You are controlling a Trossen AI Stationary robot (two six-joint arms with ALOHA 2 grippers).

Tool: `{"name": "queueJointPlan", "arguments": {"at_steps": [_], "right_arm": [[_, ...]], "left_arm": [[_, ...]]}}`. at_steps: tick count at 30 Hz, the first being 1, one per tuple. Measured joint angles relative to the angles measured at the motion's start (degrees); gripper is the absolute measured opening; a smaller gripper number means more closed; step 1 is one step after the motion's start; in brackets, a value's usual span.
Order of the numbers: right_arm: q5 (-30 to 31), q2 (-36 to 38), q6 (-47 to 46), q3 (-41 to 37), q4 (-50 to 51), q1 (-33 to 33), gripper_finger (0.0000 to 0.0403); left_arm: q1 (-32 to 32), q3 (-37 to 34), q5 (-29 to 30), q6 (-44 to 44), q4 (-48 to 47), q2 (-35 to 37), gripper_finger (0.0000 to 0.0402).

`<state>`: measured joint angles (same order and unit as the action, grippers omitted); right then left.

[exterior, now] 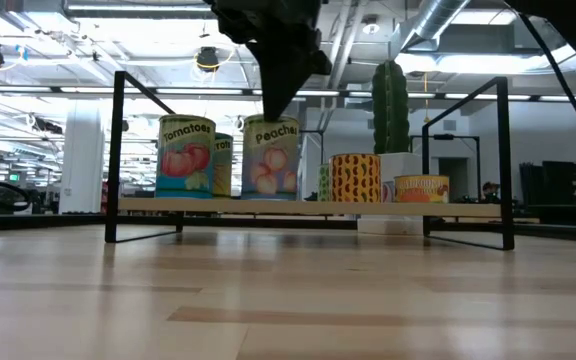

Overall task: Pick and place cans onto a shelf
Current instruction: Put the big canned peaches on the shelf, then return to Home Position

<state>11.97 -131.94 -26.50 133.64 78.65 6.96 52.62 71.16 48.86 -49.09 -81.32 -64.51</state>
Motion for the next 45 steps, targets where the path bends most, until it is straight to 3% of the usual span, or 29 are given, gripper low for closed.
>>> {"name": "queueJointPlan", "arguments": {"at_steps": [8,17,20,24,28,30,32,38,45], "right_arm": [[-2.9,0.7,-0.1,1.2,-2.2,0.5,0.0023],[-12.0,11.1,-6.7,1.2,-11.0,3.6,0.0030],[-13.2,15.9,-9.8,1.3,-12.0,4.9,0.0035],[-15.2,21.6,-10.2,1.3,-11.1,7.1,0.0038],[-14.9,26.0,-10.2,1.3,-11.4,9.3,0.0038],[-11.0,27.4,-11.0,1.4,-12.0,11.6,0.0038],[-10.6,28.0,-5.5,1.1,-10.9,13.6,0.0038],[-10.6,29.2,5.2,1.1,-14.7,20.0,0.0036],[-10.6,29.8,15.8,1.0,-15.0,25.3,0.0035]], "left_arm": [[0.0,0.0,0.1,0.2,0.0,0.0,0.0081],[0.0,0.0,1.9,0.3,0.2,0.0,0.0081],[0.0,0.1,-2.6,0.4,-0.7,0.0,0.0081],[0.0,0.0,-14.0,3.3,-2.9,0.0,0.0081],[0.0,0.0,-24.0,-1.4,-2.1,0.0,0.0081],[0.0,0.0,-24.1,-1.2,-2.0,0.0,0.0081],[0.0,0.0,-22.6,-2.3,-0.2,0.0,0.0081],[0.0,0.0,-28.3,9.6,14.5,3.2,0.0081],[-0.5,-1.9,-34.2,31.4,33.6,10.9,0.0081]]}}
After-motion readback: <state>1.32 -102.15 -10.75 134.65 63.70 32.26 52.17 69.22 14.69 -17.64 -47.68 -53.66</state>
